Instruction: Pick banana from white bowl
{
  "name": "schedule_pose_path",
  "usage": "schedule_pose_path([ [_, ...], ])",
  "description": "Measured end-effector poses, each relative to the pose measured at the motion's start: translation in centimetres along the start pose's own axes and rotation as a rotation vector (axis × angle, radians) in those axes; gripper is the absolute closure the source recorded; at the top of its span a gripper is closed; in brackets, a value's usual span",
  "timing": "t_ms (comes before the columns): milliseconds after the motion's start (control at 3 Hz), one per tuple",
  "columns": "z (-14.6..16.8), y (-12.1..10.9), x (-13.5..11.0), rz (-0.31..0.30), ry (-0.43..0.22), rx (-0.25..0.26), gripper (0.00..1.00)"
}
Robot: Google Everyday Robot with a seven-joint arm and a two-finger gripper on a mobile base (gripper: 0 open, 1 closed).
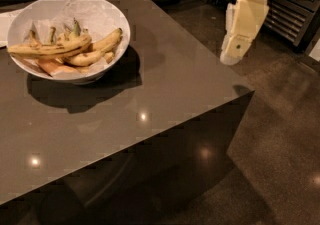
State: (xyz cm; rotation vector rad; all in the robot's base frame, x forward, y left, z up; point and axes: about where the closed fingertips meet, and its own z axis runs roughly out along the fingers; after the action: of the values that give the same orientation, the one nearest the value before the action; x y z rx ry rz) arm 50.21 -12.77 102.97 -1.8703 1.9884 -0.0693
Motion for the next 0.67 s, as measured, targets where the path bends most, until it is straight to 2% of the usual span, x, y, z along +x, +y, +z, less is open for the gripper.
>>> schedule_pose_path([
  [333, 1.7, -2.8, -3.4, -0.075, -0.015, -0.033, 0.0],
  [667, 3.2, -3.9, -5.8, -0.131, -0.024, -0.055, 0.0],
])
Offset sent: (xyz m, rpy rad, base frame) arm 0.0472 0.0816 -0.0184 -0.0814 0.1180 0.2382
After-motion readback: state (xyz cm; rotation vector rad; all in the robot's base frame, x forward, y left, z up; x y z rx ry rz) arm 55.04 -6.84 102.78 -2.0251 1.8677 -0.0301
